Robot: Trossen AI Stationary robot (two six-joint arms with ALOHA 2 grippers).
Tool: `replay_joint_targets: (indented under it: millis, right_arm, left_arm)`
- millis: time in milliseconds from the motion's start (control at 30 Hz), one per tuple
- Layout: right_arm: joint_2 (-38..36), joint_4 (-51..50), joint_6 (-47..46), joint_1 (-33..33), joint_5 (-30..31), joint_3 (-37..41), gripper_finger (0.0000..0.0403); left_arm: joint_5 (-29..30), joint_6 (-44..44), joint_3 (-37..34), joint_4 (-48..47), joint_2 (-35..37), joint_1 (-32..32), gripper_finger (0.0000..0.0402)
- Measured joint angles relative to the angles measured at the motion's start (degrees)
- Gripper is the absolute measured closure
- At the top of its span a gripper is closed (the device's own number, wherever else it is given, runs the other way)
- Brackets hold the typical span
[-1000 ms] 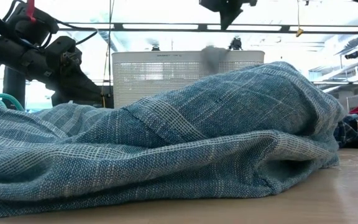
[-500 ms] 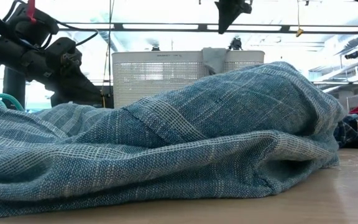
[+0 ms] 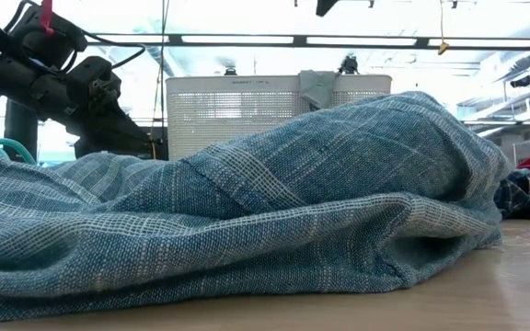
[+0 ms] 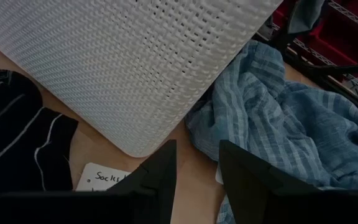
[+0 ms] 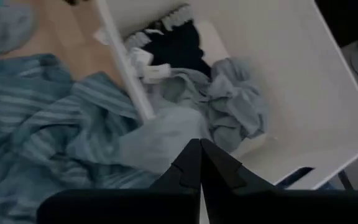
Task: Sort clothes
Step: Put the blue sock into the white laundry bin
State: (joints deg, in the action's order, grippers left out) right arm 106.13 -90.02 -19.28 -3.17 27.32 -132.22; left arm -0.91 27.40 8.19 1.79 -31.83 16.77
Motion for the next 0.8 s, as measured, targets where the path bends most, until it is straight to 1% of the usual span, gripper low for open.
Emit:
replay_joint_targets:
  millis: [67, 133, 233, 300, 467, 567, 633, 700, 800]
  right_arm:
    - [-0.1, 0.1, -2.1, -2.5, 0.2, 0.7, 0.0399]
    - [-0.2, 0.1, -5.8, -5.0, 1.8, 2.3, 0.0399]
    - [-0.1, 0.1, -12.5, -9.1, 6.0, 6.6, 0.0399]
    - [-0.2, 0.2, -17.4, -11.4, 7.7, 11.1, 0.0399]
    - [-0.8, 0.2, -32.5, -16.4, 9.1, 26.2, 0.0401]
    - [-3.6, 0.3, -44.0, -20.1, 9.2, 35.7, 0.0401]
    - [-6.6, 1.3, -52.2, -23.1, 9.6, 41.9, 0.0401]
    - [-10.2, 3.4, -59.6, -26.5, 11.1, 48.3, 0.0401]
    - [-16.6, 10.9, -67.5, -31.4, 13.5, 58.4, 0.0401]
  left_arm:
    - [0.0, 0.0, 0.0, 0.0, 0.0, 0.0, 0.0275]
    - [0.0, 0.0, 0.0, 0.0, 0.0, 0.0, 0.0275]
    - [0.0, -0.1, 0.0, 0.0, 0.0, 0.0, 0.0275]
    - [0.0, -0.1, 0.0, 0.1, 0.0, 0.0, 0.0275]
    - [-0.1, -0.1, 0.0, 0.0, 0.0, 0.0, 0.0275]
    - [-1.2, -0.1, 0.0, 0.0, 0.0, 0.0, 0.0275]
    - [-1.3, -0.1, 0.0, 0.0, 0.0, 0.0, 0.0275]
    - [-1.3, -0.1, 0.0, 0.0, 0.0, 0.0, 0.0275]
    - [-1.3, -0.1, 0.0, 0.1, 0.0, 0.0, 0.0275]
